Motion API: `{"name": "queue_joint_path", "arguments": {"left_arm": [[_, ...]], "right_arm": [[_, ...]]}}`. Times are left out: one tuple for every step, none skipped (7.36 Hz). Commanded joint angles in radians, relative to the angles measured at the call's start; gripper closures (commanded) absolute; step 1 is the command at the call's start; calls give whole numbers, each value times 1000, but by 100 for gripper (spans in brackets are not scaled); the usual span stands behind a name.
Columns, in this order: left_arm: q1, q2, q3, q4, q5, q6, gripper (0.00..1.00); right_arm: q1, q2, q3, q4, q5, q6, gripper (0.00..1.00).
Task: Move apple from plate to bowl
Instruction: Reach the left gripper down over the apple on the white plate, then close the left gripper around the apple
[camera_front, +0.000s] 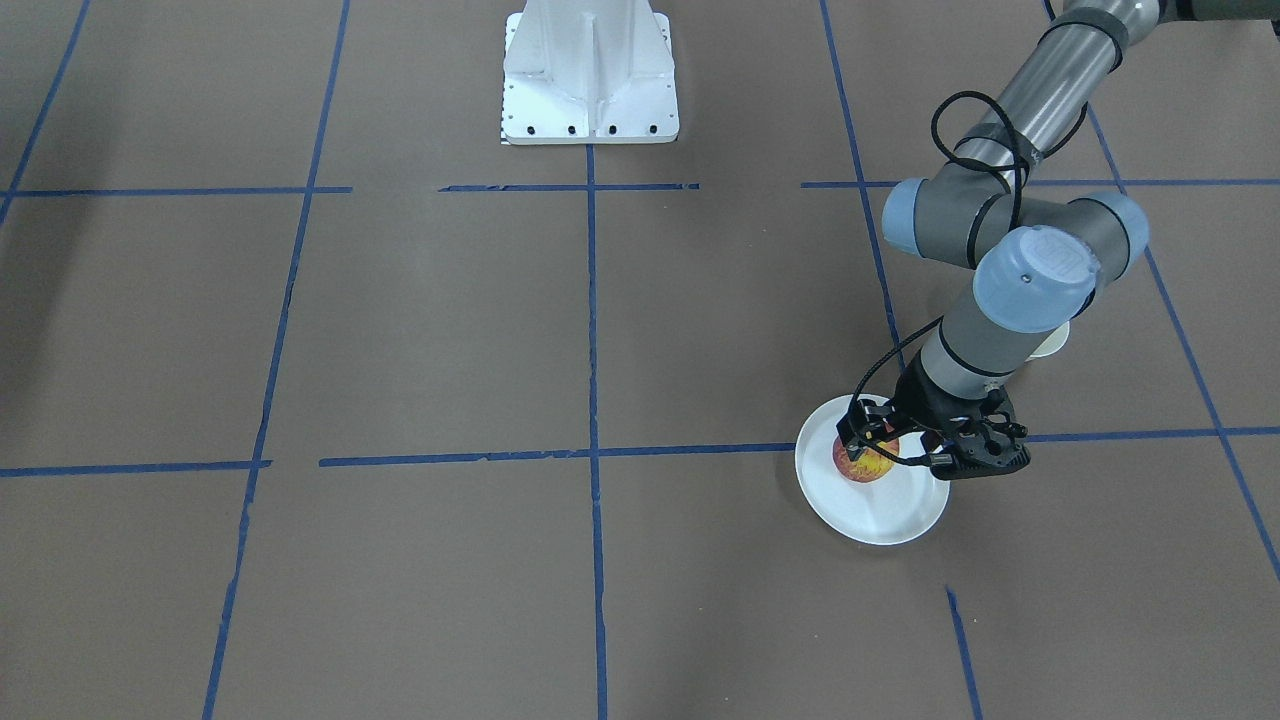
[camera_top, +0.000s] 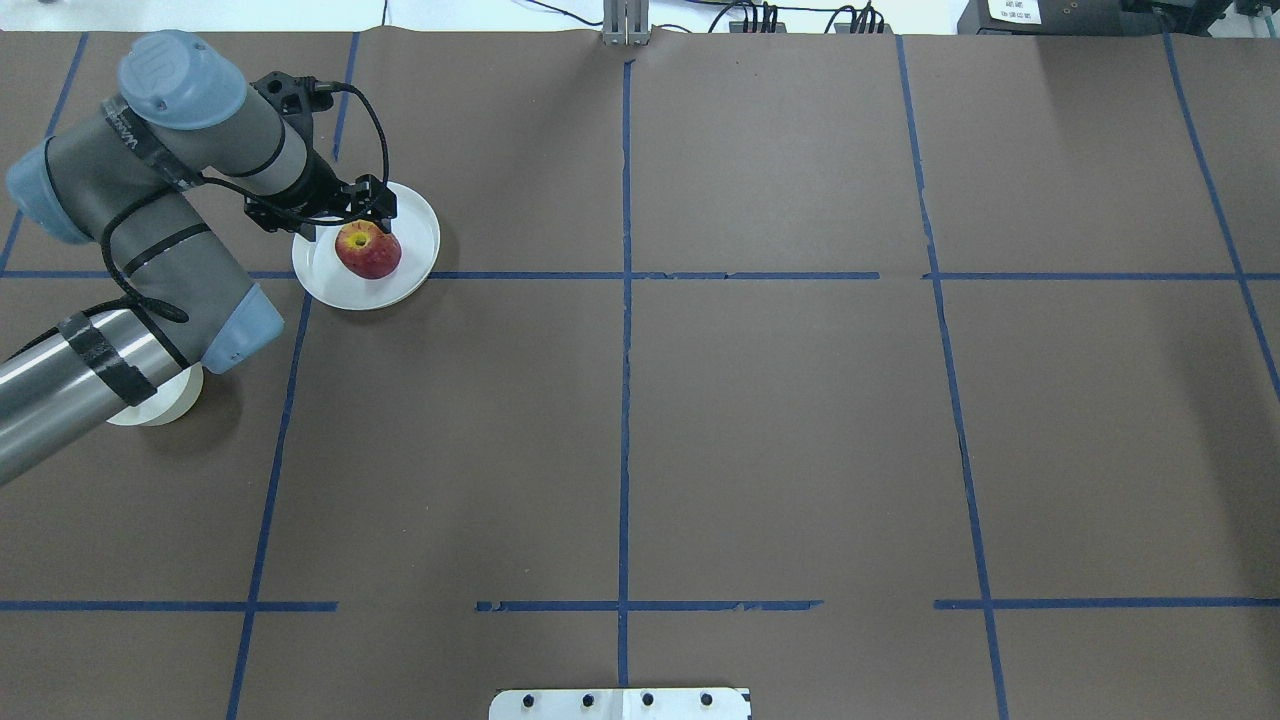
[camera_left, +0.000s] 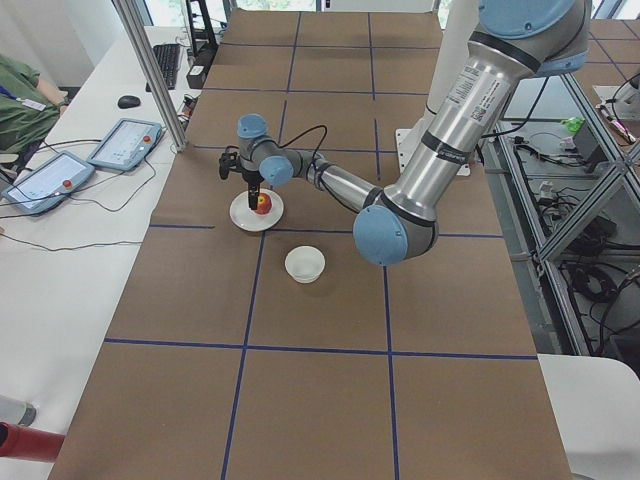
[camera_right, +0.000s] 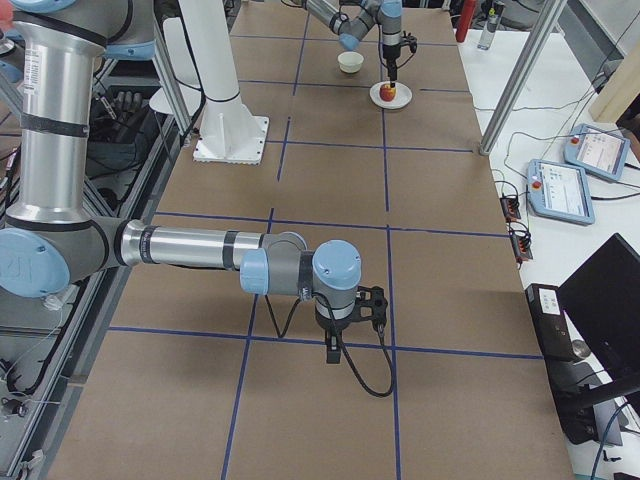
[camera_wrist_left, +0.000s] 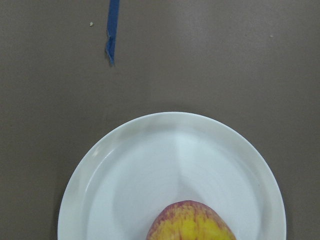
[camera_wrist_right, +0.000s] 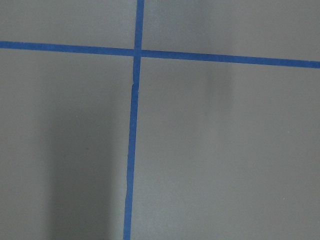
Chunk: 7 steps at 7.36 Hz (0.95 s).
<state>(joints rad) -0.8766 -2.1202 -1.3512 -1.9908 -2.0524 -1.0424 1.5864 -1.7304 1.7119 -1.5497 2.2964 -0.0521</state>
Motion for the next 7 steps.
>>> {"name": "queue_joint_path", "arguments": {"left_arm": [[25, -18, 36, -14, 9, -21, 0], [36, -21, 50, -23, 9, -21, 0], [37, -21, 52, -28, 9, -22, 0], [38, -20, 53, -28, 9, -22, 1], [38, -21, 58, -28, 8, -18, 22], [36, -21, 58, -28, 5, -21, 57], [22, -21, 53, -28, -17, -12, 78]], "right_arm": [[0, -1, 0, 0, 0, 0, 0], [0, 0, 0, 0, 0, 0, 0], [0, 0, 0, 0, 0, 0, 0], [0, -1, 0, 0, 0, 0, 0], [0, -1, 0, 0, 0, 0, 0], [0, -1, 0, 0, 0, 0, 0], [0, 0, 0, -1, 0, 0, 0]]}}
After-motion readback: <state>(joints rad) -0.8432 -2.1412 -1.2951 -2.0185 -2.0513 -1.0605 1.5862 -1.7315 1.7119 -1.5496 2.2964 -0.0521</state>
